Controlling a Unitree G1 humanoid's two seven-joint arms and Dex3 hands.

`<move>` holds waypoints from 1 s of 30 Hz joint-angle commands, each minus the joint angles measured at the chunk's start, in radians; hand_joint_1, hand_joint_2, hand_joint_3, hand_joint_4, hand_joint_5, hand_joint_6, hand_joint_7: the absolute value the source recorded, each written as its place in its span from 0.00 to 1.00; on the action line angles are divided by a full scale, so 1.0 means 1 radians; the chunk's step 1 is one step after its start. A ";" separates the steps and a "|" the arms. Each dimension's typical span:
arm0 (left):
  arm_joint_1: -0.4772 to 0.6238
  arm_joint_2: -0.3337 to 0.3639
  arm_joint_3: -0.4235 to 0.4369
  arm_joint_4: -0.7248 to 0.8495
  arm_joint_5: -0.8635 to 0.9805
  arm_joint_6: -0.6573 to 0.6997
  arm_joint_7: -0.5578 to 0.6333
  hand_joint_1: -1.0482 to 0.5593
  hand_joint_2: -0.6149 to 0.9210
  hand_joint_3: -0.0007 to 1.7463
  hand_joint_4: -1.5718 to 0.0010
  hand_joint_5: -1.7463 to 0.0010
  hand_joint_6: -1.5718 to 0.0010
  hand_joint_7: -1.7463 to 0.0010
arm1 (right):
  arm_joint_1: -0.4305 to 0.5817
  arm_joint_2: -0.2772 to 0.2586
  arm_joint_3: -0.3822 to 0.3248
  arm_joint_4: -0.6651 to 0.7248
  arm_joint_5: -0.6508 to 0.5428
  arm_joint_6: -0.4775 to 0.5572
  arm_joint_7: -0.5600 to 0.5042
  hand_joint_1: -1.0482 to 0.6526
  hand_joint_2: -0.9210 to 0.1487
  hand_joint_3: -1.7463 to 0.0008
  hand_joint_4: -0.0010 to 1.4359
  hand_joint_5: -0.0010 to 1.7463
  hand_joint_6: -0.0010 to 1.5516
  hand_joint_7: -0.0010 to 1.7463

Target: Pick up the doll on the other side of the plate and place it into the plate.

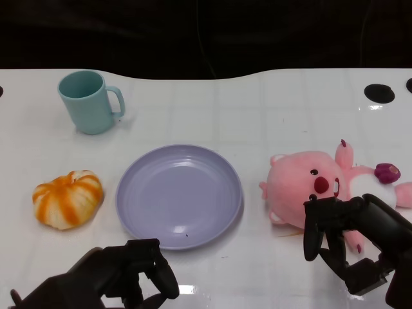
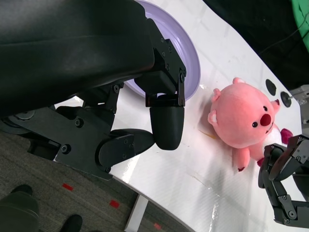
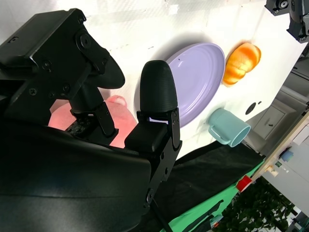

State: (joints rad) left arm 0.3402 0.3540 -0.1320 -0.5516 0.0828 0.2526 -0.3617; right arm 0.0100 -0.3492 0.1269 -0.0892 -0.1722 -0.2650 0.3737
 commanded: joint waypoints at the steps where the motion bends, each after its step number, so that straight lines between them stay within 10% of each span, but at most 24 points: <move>1: 0.000 0.001 0.007 0.008 0.000 0.005 0.007 0.50 0.95 0.38 0.60 0.00 0.61 0.21 | -0.006 -0.013 -0.014 0.001 0.003 0.004 -0.007 0.64 0.56 0.19 0.60 1.00 0.50 0.83; 30: 0.000 -0.002 0.006 0.015 0.009 -0.022 0.007 0.49 0.95 0.38 0.60 0.00 0.61 0.21 | -0.022 0.015 -0.051 0.019 0.037 -0.037 -0.051 0.67 0.52 0.26 0.58 0.87 0.53 0.67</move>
State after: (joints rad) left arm 0.3380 0.3459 -0.1268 -0.5336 0.0848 0.2344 -0.3617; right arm 0.0004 -0.3406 0.0955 -0.0848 -0.1582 -0.2810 0.3392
